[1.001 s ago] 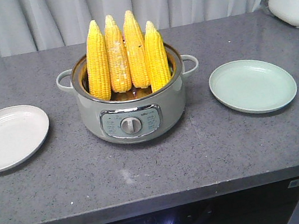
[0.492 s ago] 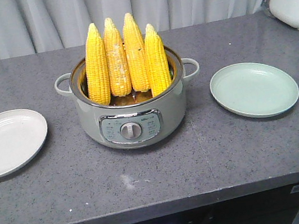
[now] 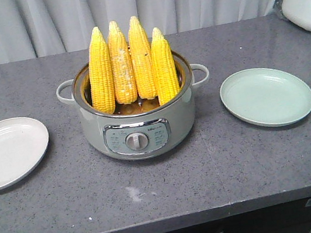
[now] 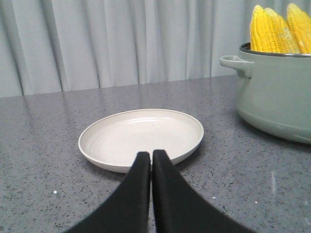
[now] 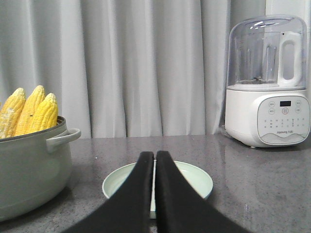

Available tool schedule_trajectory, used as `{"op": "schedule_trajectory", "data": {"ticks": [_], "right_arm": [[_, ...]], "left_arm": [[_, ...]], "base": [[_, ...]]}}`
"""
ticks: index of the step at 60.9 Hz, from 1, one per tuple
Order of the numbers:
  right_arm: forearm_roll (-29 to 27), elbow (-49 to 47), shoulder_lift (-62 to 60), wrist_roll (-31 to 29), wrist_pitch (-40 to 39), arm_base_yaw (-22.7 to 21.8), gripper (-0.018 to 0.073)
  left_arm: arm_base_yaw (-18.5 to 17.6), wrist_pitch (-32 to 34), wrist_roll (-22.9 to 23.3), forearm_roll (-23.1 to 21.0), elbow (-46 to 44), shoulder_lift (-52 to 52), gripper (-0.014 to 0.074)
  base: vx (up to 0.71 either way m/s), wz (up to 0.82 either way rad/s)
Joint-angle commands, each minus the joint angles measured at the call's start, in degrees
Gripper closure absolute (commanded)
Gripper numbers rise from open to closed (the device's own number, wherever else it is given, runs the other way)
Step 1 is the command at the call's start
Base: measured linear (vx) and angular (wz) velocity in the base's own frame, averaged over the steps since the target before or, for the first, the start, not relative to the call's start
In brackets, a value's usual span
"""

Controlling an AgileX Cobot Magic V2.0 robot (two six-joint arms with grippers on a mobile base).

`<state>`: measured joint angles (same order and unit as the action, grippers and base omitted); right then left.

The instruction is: Distribute corn equally

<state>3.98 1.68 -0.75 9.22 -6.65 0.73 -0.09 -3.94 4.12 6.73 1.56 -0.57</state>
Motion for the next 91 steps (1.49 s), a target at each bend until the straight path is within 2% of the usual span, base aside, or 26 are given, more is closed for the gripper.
{"op": "schedule_trajectory", "data": {"ticks": [1, 91], "right_arm": [[0.7, 0.4, -0.2, -0.3, -4.0, -0.4, 0.0561], [0.7, 0.4, -0.2, -0.3, -3.9, -0.4, 0.0561]], "left_arm": [[0.0, 4.3, 0.5, -0.1, 0.2, -1.0, 0.0603], [0.0, 4.3, 0.5, -0.1, 0.2, -1.0, 0.0603]], "base": [[0.03, 0.0], [0.01, 0.01]]}}
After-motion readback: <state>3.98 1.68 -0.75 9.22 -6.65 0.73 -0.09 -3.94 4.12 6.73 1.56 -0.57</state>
